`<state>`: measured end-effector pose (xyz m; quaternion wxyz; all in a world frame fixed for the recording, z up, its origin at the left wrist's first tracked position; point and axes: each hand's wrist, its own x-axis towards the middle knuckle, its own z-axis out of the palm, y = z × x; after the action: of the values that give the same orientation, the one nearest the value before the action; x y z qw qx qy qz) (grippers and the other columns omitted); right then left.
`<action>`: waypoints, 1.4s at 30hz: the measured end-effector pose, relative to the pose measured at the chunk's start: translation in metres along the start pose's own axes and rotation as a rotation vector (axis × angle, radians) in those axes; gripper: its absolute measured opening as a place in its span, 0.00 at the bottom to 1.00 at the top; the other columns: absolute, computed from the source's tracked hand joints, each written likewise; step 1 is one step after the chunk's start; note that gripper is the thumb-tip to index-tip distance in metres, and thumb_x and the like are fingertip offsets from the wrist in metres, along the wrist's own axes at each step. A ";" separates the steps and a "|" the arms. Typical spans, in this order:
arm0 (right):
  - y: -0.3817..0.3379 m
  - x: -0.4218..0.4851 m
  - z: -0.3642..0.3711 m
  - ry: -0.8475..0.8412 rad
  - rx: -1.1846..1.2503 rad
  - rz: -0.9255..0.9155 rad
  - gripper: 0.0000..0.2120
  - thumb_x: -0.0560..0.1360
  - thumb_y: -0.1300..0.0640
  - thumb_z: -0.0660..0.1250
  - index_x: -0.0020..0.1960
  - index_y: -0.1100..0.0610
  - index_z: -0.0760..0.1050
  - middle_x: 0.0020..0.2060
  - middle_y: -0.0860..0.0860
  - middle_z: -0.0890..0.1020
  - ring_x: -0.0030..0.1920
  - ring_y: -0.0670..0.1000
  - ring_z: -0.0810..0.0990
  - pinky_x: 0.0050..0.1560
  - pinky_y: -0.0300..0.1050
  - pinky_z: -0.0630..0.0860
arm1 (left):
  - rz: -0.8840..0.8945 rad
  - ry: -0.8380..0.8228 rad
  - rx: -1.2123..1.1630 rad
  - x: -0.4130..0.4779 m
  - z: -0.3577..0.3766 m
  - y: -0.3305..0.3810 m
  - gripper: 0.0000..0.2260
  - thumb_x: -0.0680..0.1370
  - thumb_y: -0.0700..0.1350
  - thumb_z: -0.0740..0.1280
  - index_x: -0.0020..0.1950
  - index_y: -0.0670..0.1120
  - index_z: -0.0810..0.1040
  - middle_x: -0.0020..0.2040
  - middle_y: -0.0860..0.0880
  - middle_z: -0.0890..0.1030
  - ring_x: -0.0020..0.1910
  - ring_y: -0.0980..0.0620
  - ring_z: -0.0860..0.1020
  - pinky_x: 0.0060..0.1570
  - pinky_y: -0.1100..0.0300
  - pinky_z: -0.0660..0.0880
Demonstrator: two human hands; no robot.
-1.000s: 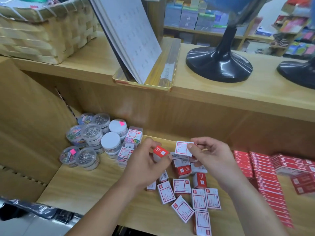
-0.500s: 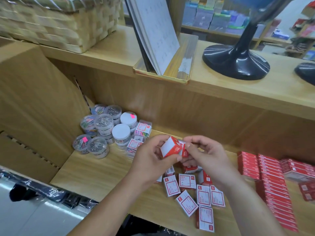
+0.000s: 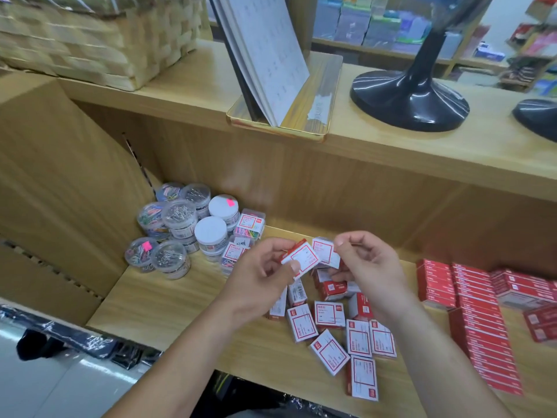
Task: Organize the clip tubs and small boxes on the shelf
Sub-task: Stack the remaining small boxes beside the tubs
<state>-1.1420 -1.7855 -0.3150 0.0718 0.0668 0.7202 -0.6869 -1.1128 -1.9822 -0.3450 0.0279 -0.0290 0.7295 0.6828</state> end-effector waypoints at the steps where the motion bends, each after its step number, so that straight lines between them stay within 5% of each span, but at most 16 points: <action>1: -0.003 -0.001 0.000 -0.020 0.000 -0.009 0.05 0.80 0.56 0.69 0.50 0.58 0.80 0.43 0.57 0.87 0.39 0.59 0.85 0.45 0.53 0.83 | 0.006 -0.016 -0.003 -0.001 -0.001 0.000 0.11 0.80 0.41 0.71 0.60 0.53 0.80 0.52 0.51 0.86 0.49 0.47 0.83 0.47 0.55 0.82; 4: -0.008 -0.004 0.002 -0.077 -0.052 -0.047 0.05 0.80 0.55 0.69 0.50 0.57 0.80 0.41 0.57 0.87 0.41 0.63 0.85 0.46 0.55 0.83 | -0.003 -0.031 -0.024 -0.004 0.001 0.006 0.11 0.82 0.43 0.68 0.60 0.56 0.82 0.51 0.53 0.86 0.45 0.54 0.83 0.40 0.63 0.78; 8: -0.008 -0.006 0.003 -0.126 -0.072 -0.028 0.09 0.79 0.51 0.69 0.51 0.56 0.81 0.41 0.59 0.86 0.42 0.65 0.84 0.49 0.61 0.82 | -0.020 -0.038 -0.071 -0.003 0.002 0.006 0.11 0.82 0.45 0.68 0.62 0.58 0.81 0.51 0.50 0.86 0.46 0.49 0.85 0.51 0.50 0.82; 11: -0.009 -0.007 0.005 -0.213 -0.058 0.009 0.13 0.74 0.46 0.73 0.54 0.54 0.81 0.46 0.59 0.86 0.44 0.59 0.84 0.53 0.61 0.80 | -0.020 -0.009 -0.127 -0.004 0.005 0.005 0.10 0.80 0.44 0.71 0.61 0.53 0.81 0.52 0.50 0.85 0.49 0.46 0.85 0.53 0.44 0.83; 16: -0.010 -0.006 0.006 -0.164 0.049 0.029 0.23 0.65 0.52 0.81 0.56 0.56 0.79 0.49 0.58 0.86 0.50 0.68 0.84 0.57 0.63 0.80 | -0.039 0.134 -0.264 -0.007 0.015 0.009 0.07 0.79 0.42 0.71 0.53 0.40 0.76 0.46 0.44 0.85 0.44 0.41 0.86 0.46 0.47 0.84; 20: -0.008 -0.006 0.014 -0.092 0.026 0.022 0.24 0.64 0.55 0.82 0.56 0.56 0.78 0.48 0.57 0.86 0.44 0.60 0.85 0.54 0.62 0.80 | -0.054 0.221 -0.179 -0.006 0.025 0.003 0.14 0.81 0.44 0.69 0.43 0.36 0.73 0.37 0.42 0.85 0.39 0.42 0.86 0.41 0.46 0.83; 23: -0.009 -0.003 0.014 -0.073 0.008 0.030 0.17 0.70 0.60 0.79 0.57 0.55 0.78 0.47 0.56 0.86 0.42 0.58 0.83 0.53 0.63 0.81 | 0.000 0.183 -0.003 -0.007 0.028 -0.004 0.13 0.80 0.46 0.72 0.38 0.44 0.75 0.34 0.46 0.83 0.36 0.49 0.85 0.39 0.43 0.82; 25: -0.011 -0.003 0.009 -0.113 -0.024 0.038 0.16 0.72 0.63 0.77 0.57 0.55 0.78 0.48 0.57 0.86 0.41 0.56 0.83 0.51 0.60 0.82 | 0.033 0.212 0.062 -0.006 0.022 -0.004 0.08 0.75 0.48 0.77 0.47 0.51 0.79 0.43 0.51 0.84 0.40 0.53 0.84 0.42 0.48 0.82; 28: -0.013 -0.004 0.002 -0.191 -0.093 0.015 0.16 0.71 0.61 0.78 0.56 0.53 0.79 0.49 0.56 0.86 0.43 0.54 0.83 0.52 0.56 0.82 | 0.087 0.131 -0.018 -0.004 0.015 -0.003 0.19 0.74 0.41 0.78 0.62 0.55 0.80 0.54 0.53 0.83 0.46 0.51 0.84 0.48 0.56 0.82; 32: -0.012 -0.005 0.002 -0.210 -0.060 0.005 0.22 0.67 0.61 0.80 0.58 0.54 0.78 0.50 0.55 0.86 0.45 0.55 0.83 0.53 0.53 0.82 | 0.048 0.244 -0.173 -0.006 0.018 0.001 0.07 0.74 0.40 0.77 0.50 0.44 0.84 0.46 0.47 0.87 0.46 0.44 0.86 0.49 0.47 0.83; 38: -0.015 0.002 0.012 -0.230 -0.092 0.028 0.19 0.69 0.65 0.78 0.58 0.56 0.77 0.47 0.53 0.86 0.41 0.52 0.85 0.44 0.45 0.82 | 0.100 0.271 -0.098 0.000 0.012 -0.006 0.01 0.76 0.41 0.76 0.46 0.45 0.85 0.43 0.49 0.87 0.43 0.50 0.85 0.46 0.55 0.81; 42: -0.012 0.028 0.027 -0.215 -0.241 -0.050 0.18 0.71 0.64 0.77 0.57 0.51 0.77 0.47 0.49 0.86 0.45 0.46 0.85 0.50 0.45 0.82 | 0.156 0.237 0.101 -0.004 -0.002 -0.016 0.13 0.79 0.38 0.70 0.52 0.58 0.82 0.45 0.61 0.84 0.42 0.58 0.82 0.45 0.62 0.79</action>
<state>-1.1715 -1.8131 -0.3105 0.1387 -0.0340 0.7869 -0.6003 -1.1077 -1.9857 -0.3610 -0.1102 -0.0511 0.7612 0.6371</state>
